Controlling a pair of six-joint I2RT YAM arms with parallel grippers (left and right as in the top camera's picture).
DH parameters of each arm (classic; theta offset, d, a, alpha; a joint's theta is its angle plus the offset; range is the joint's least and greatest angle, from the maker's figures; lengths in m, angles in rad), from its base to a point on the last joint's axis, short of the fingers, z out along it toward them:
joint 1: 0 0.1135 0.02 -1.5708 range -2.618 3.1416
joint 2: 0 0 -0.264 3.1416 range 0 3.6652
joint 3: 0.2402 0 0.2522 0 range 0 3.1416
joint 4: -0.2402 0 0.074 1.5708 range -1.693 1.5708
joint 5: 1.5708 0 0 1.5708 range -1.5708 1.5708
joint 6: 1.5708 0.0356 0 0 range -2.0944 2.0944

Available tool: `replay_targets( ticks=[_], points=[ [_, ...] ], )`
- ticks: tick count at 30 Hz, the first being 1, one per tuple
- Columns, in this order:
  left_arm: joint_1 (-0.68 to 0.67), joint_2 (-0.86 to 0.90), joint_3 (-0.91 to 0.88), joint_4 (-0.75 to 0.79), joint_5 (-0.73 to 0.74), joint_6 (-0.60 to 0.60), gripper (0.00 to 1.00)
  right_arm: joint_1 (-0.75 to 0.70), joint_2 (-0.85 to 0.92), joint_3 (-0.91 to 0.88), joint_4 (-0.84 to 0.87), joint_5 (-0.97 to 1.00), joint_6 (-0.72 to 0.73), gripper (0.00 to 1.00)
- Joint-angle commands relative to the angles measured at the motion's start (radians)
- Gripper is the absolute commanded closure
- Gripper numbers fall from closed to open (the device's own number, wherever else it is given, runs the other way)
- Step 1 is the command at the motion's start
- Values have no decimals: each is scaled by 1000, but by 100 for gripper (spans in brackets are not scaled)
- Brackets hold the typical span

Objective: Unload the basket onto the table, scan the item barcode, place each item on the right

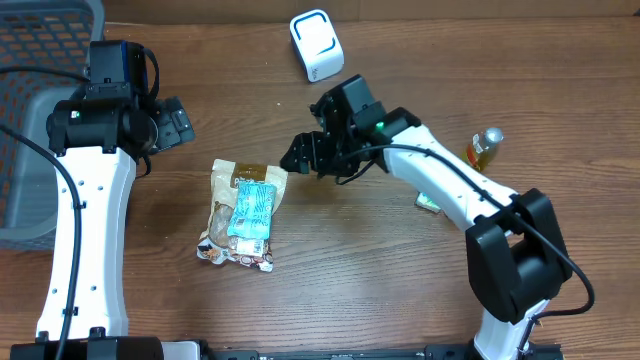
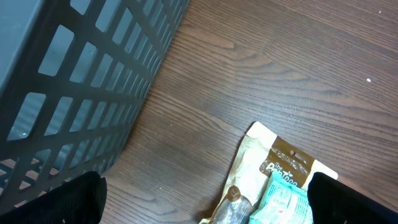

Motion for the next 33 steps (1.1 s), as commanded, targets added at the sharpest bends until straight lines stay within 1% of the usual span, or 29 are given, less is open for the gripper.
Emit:
replay_targets(
  ticks=[1,2,4,5,6,7,8,13,15,17,18,21,22,24,31,33],
  points=[
    [2,-5,9,4,-13,12,0,45,-1,-43,58,47,118,27],
    [2,-5,9,4,-13,12,0,55,0,-52,77,46,120,28],
    [2,-5,9,4,-13,12,0,81,0,-68,114,48,119,28],
    [2,-5,9,4,-13,12,0,92,0,-72,125,59,119,24],
    [2,-5,9,4,-13,12,0,105,0,-76,134,81,119,18],
    [2,-5,9,4,-13,12,0,115,0,-80,144,99,119,4],
    [2,-5,9,4,-13,12,1,127,0,-85,158,120,119,0],
    [2,-5,9,4,-13,12,1,177,1,-105,207,169,119,0],
    [2,-5,9,4,-13,12,1,186,1,-113,222,170,119,9],
    [2,-5,9,4,-13,12,0,191,2,-116,227,177,119,24],
    [2,-5,9,4,-13,12,1,193,5,-116,227,182,119,34],
    [2,-5,9,4,-13,12,0,197,13,-116,228,196,120,49],
    [2,-5,9,4,-13,12,0,197,18,-116,229,196,126,52],
    [2,-5,9,4,-13,12,0,197,33,-116,230,196,160,54],
    [2,-5,9,4,-13,12,0,202,108,-116,232,196,248,56],
    [2,-5,9,4,-13,12,1,209,131,-116,240,191,249,55]
  ],
)
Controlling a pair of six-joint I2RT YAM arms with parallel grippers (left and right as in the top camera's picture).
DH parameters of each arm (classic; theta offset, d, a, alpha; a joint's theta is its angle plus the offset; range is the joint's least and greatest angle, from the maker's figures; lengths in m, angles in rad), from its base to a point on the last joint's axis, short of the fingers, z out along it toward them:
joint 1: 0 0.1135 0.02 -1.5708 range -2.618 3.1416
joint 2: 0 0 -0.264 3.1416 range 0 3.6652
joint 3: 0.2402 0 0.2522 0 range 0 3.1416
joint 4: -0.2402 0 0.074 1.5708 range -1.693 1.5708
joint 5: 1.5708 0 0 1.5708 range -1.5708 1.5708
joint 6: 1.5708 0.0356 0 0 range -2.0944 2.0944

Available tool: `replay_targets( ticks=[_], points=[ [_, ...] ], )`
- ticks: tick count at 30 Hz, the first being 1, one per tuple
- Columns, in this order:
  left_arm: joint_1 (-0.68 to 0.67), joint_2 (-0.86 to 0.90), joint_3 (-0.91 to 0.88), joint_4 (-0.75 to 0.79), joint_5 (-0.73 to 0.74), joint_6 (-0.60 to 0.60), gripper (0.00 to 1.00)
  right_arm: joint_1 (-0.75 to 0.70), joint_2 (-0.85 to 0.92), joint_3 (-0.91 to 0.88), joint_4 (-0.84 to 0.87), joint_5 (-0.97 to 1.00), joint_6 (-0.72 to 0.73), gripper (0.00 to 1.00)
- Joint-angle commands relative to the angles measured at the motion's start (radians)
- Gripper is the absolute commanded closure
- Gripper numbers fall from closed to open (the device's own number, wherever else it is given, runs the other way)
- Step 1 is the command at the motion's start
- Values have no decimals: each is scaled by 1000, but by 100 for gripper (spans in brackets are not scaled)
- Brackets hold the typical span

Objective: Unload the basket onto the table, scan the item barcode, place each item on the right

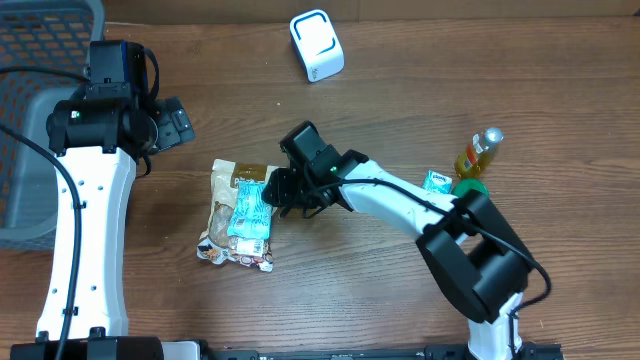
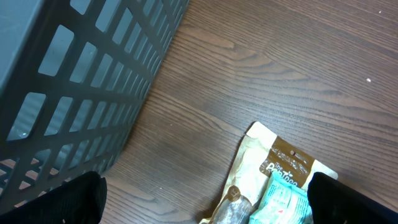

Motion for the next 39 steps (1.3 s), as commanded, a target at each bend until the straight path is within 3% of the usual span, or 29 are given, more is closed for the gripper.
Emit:
replay_targets(
  ticks=[1,9,12,16,31,39],
  points=[
    [2,-5,9,3,-13,12,1,22,47,-6,21,1,37,55],
    [2,-5,9,3,-13,12,0,48,54,-6,70,-62,37,64],
    [2,-5,9,3,-13,12,1,48,54,-6,72,-62,37,73],
    [2,-5,9,3,-13,12,0,47,54,-6,69,-62,37,96],
    [2,-5,9,3,-13,12,1,-73,-88,-3,-7,-93,-47,96],
    [2,-5,9,3,-13,12,1,-152,-88,-5,-214,125,-47,96]
  ],
)
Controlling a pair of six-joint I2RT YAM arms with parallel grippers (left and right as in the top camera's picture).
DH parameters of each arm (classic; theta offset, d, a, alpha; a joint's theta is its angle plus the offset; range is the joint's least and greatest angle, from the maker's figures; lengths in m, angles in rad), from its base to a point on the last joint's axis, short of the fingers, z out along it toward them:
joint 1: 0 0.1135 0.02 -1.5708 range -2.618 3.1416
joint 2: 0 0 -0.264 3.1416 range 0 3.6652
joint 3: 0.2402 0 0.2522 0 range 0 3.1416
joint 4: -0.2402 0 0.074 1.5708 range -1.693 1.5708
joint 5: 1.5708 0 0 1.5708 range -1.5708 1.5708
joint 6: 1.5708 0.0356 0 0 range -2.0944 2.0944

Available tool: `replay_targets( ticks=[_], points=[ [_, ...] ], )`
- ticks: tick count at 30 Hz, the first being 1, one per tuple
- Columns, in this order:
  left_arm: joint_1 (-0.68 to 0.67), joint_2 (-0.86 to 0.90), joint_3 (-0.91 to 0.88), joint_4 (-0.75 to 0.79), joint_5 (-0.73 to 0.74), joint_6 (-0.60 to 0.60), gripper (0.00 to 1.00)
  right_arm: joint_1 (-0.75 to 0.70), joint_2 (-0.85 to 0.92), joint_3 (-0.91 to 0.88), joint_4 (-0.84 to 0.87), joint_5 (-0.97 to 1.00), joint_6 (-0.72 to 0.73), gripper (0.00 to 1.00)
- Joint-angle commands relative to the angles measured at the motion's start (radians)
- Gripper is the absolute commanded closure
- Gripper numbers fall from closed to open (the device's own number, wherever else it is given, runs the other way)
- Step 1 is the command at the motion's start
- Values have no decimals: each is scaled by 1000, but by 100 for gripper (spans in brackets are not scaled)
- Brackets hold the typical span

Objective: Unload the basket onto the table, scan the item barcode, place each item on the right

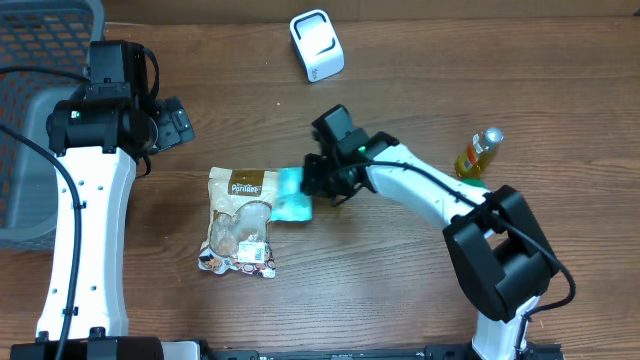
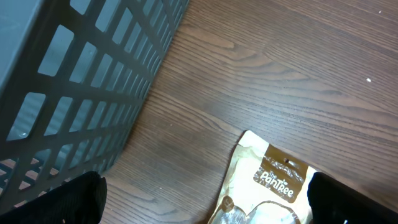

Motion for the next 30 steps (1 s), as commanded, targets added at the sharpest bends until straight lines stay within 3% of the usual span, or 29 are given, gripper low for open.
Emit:
replay_targets(
  ticks=[1,5,7,8,10,14,21,30],
  points=[
    [2,-5,9,3,-13,12,1,-22,-29,-1,-42,137,-12,96],
    [2,-5,9,3,-13,12,0,-40,-29,-1,-102,167,-12,96],
    [2,-5,9,3,-13,12,1,-43,-29,-1,-124,215,-20,75],
    [2,-5,9,3,-13,12,0,-43,-29,-1,-140,276,-19,48],
    [2,-5,9,3,-13,12,1,-43,-29,2,-142,321,-20,44],
    [2,-5,9,3,-13,12,1,-47,-33,79,-194,311,-93,50],
    [2,-5,9,3,-13,12,0,2,-33,170,-362,267,-98,73],
    [2,-5,9,3,-13,12,0,102,-15,84,-313,278,-86,76]
  ],
)
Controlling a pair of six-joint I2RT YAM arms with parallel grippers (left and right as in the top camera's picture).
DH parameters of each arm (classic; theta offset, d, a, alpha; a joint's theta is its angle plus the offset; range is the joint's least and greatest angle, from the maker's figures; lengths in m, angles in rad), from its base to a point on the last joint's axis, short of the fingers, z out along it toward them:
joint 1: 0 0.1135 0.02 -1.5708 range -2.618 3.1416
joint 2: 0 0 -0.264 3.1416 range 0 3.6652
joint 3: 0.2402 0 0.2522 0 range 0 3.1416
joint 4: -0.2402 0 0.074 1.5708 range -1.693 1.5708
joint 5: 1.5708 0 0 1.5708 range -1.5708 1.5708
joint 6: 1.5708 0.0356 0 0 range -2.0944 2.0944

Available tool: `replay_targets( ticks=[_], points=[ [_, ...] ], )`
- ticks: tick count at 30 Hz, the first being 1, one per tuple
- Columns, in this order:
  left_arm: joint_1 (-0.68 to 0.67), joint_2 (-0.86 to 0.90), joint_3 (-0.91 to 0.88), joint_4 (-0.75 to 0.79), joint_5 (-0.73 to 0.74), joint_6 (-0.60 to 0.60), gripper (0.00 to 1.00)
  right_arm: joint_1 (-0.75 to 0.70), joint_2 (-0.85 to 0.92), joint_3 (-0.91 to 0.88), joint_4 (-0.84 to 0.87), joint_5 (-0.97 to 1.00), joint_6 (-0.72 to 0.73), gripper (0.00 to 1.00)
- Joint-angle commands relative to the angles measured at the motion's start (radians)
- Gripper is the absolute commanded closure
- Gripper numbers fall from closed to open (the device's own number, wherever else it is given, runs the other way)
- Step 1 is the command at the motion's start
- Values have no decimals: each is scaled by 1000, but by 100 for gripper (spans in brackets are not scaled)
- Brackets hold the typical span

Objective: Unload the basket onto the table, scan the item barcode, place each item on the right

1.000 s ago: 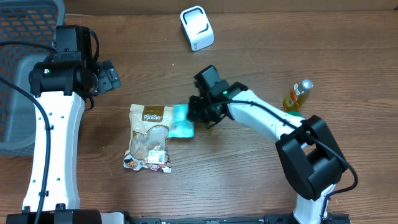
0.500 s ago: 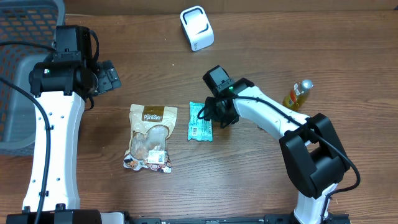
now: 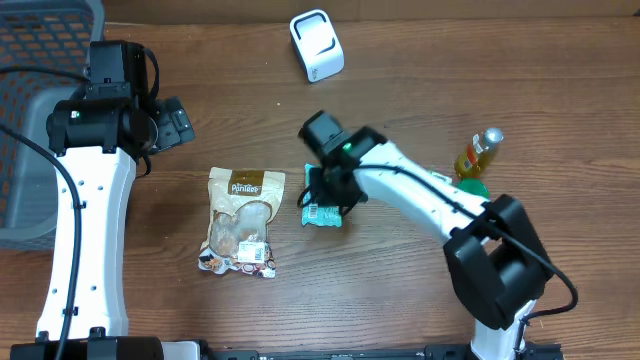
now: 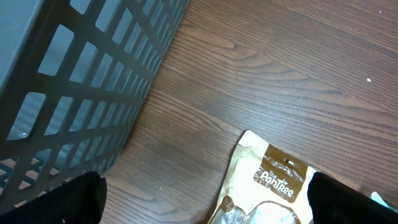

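A small teal packet point(image 3: 322, 214) lies right of the snack bag, its face with a white printed label turned up. My right gripper point(image 3: 325, 195) is over the packet's far end and looks shut on it. The white scanner point(image 3: 317, 45) stands at the back of the table, well away from the packet. My left gripper point(image 3: 172, 124) hangs open near the basket, holding nothing; its dark fingertips point(image 4: 53, 200) sit wide apart in the left wrist view. A sliver of the teal packet point(image 4: 379, 198) shows at that view's right edge.
A beige snack bag point(image 3: 240, 220) lies flat left of the packet, also visible as the bag point(image 4: 273, 186) in the left wrist view. A grey lattice basket point(image 3: 40, 70) fills the far left. A yellow bottle point(image 3: 480, 150) and a green object point(image 3: 470, 186) stand at the right.
The teal packet has shifted right and nearer the table's front, away from the snack bag, and now shows a white label. My right gripper has turned above it. The left arm is unchanged.
The teal packet first lay on top of the snack bag, with my right gripper off to its right. Then the gripper was down at the packet on the bag. Then the packet was off the bag, held just beside it. Now it is further right, label up.
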Motion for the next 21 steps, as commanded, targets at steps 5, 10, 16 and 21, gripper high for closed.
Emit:
replay_targets(
  ticks=[5,10,16,21],
  points=[
    [2,-5,9,4,-13,12,0,39,48,-69,32,18,62,80],
    [2,-5,9,4,-13,12,0,39,97,-71,28,-17,58,80],
    [2,-5,9,4,-13,12,0,26,95,32,-92,-26,-3,78],
    [2,-5,9,4,-13,12,1,22,95,202,-177,-15,-57,75]
  ],
)
